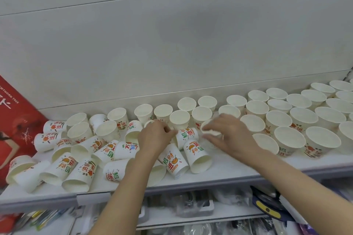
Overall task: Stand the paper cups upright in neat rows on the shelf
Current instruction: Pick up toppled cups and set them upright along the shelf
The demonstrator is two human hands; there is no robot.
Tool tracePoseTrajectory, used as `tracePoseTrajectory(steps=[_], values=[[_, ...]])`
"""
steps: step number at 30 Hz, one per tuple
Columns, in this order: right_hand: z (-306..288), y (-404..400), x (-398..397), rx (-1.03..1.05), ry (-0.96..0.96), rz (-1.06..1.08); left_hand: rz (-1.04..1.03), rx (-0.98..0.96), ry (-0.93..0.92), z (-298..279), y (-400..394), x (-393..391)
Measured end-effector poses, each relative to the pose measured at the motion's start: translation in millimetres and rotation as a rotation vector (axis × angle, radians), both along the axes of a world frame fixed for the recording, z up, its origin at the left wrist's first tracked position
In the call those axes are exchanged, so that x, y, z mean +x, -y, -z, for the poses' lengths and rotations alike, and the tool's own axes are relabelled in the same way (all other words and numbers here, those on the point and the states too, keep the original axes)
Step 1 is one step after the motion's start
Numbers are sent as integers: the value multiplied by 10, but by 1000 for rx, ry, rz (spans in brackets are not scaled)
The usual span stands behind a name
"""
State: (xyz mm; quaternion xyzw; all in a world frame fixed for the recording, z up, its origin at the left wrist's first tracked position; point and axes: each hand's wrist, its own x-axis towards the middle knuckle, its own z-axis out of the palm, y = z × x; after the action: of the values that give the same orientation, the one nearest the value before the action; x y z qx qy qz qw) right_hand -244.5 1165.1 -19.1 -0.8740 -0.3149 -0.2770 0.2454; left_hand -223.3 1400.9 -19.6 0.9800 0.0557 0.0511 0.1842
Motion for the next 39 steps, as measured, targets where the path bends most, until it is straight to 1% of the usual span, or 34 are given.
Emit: tracePoseTrajectory(steps=[3,6,9,11,14,16,18,20,22,24,26,29,33,35,37,39], values=[[345,-53,-356,-113,42,-58,-1,-10,-75,10,70,-23],[519,-79,-394,-138,70,9,-21,-77,-114,-33,170,2],[523,-137,-358,-108,112,96,-39,-193,-124,-60,228,27],[499,-161,-347,-75,123,152,-39,-236,-108,-68,250,28],[433,-176,-362,-15,71,220,-28,-258,-55,-90,290,-4],[353,-174,-379,50,-29,302,0,-273,-15,-101,338,-33],[265,-168,-387,122,-160,410,23,-218,27,-109,398,-66],[202,-158,-375,148,-258,515,60,-78,90,-109,454,-101],[193,-133,-372,108,-287,616,114,78,160,-100,501,-126],[230,-106,-390,82,-289,695,149,175,206,-82,531,-143],[278,-92,-410,76,-267,744,166,215,211,-51,538,-160],[322,-105,-424,55,-227,780,200,221,203,29,521,-207],[357,-119,-434,70,-154,798,314,233,231,82,500,-239],[416,-102,-467,104,-4,752,350,168,247,119,438,-242],[489,-96,-529,117,165,640,361,84,300,175,340,-262],[549,-122,-603,100,248,532,378,41,350,229,260,-282]])
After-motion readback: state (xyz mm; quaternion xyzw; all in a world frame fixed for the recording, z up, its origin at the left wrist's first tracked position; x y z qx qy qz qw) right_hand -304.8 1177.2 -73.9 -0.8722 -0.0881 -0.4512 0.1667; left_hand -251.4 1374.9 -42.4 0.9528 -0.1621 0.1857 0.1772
